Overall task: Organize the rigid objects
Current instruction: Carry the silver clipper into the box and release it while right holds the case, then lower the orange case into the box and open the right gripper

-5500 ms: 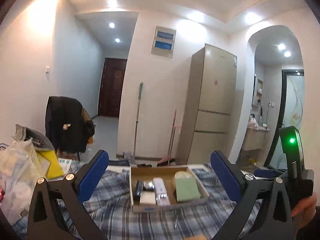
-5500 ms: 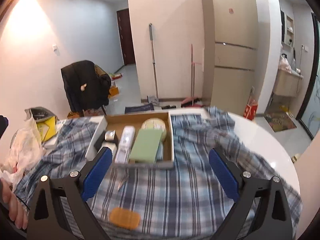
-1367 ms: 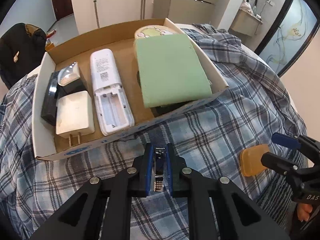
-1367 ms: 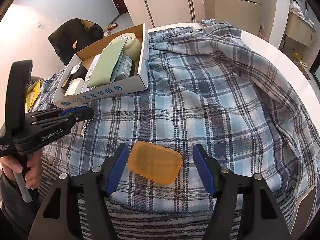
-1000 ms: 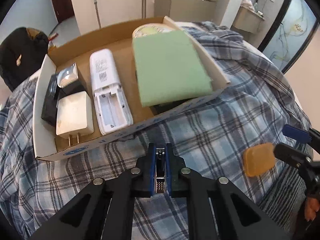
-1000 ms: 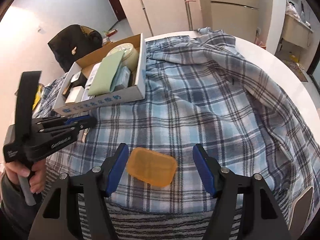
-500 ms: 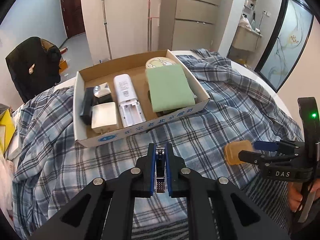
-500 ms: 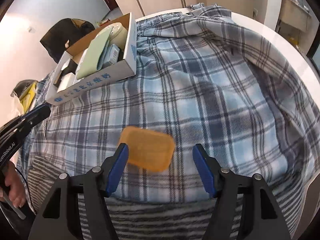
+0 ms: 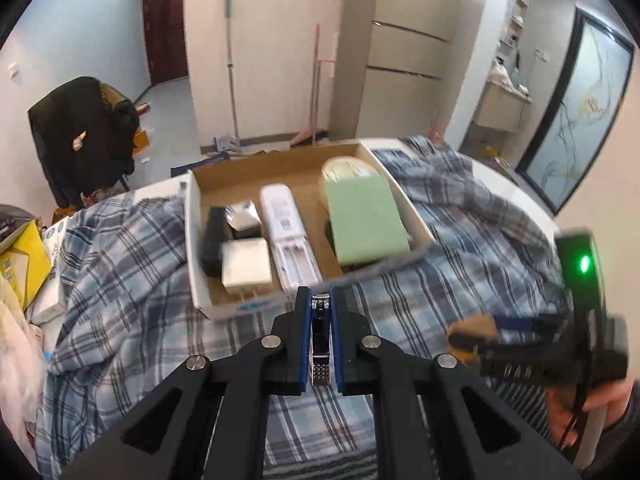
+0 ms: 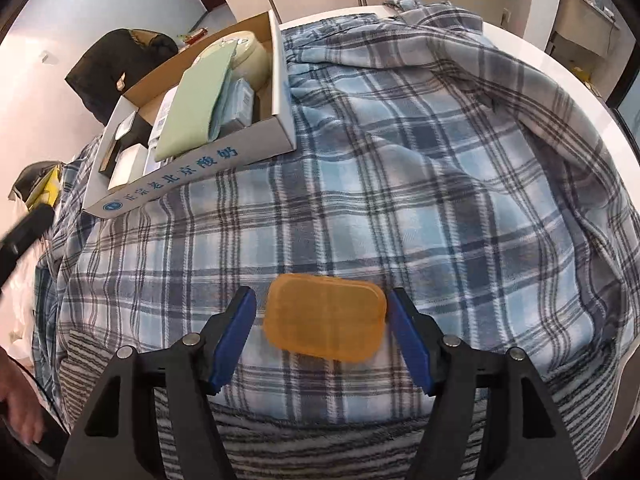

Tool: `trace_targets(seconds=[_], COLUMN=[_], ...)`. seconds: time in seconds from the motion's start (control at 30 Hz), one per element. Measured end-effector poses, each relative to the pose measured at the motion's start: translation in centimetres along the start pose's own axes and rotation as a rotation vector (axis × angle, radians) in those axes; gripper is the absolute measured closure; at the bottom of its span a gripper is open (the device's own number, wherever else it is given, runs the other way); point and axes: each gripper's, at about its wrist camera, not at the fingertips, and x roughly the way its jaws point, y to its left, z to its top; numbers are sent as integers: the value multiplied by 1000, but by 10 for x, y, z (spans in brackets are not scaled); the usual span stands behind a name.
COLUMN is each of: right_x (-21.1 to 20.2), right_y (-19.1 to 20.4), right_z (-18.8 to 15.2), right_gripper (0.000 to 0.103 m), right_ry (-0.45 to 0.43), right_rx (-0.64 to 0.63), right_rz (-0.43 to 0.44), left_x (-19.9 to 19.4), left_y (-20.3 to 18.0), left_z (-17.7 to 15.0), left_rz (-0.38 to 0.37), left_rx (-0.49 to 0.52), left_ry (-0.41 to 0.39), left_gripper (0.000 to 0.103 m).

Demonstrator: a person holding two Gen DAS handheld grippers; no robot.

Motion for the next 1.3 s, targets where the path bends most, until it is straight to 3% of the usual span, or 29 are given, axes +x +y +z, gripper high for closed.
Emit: trace_targets(seconds=[0.13, 0.2, 0.23, 0.37, 0.43, 0.47, 0.5, 0.67, 0.97, 1.13, 1.2, 1.27, 1.3], right_x=[-1, -4, -3, 4, 5, 4, 2, -11, -40, -54, -57, -62, -63], right_y=[12, 10, 10, 10, 10, 11, 14, 16, 19, 30, 38, 51, 58], right_z=[-8, -11, -11, -11, -13, -15, -18, -21, 3, 11, 20, 28, 33], right_gripper=[34, 17, 15, 15, 22, 38, 41, 41, 41, 41, 41, 41, 41], right_ry=[-17, -54, -63, -38, -36, -49, -58, -68, -112, -156, -168, -190, -202], right_rx=[-71, -60, -56, -73, -84, -98, -122, -137, -122, -142, -143, -153, -161], right_rz=[-61, -100, -102, -102, -120, -139, -160, -115, -69, -92, -87, -79, -67], left_x=[-1, 3, 8, 29, 46, 56, 65, 94, 100, 87, 73, 57, 47], left_y=[13, 17, 21, 40, 55, 60, 64, 79, 78, 77, 80, 81, 80], left_z=[22, 30, 35, 40, 39, 37, 34, 19, 14, 15, 14, 14, 13], left_rz=[16, 33, 44, 49, 30, 19, 12, 40, 29, 1, -7, 22, 54], left_rx=[-39, -39, -41, -49, -91, -101, -109, -145, -146, -134, -155, -157, -152], left_ry=[-41, -51, -51, -49, -28, -9, 3, 25, 12, -67, -133, -224, -285], left_gripper=[93, 93, 93, 93, 93, 93, 93, 93, 93, 91, 77, 38, 29])
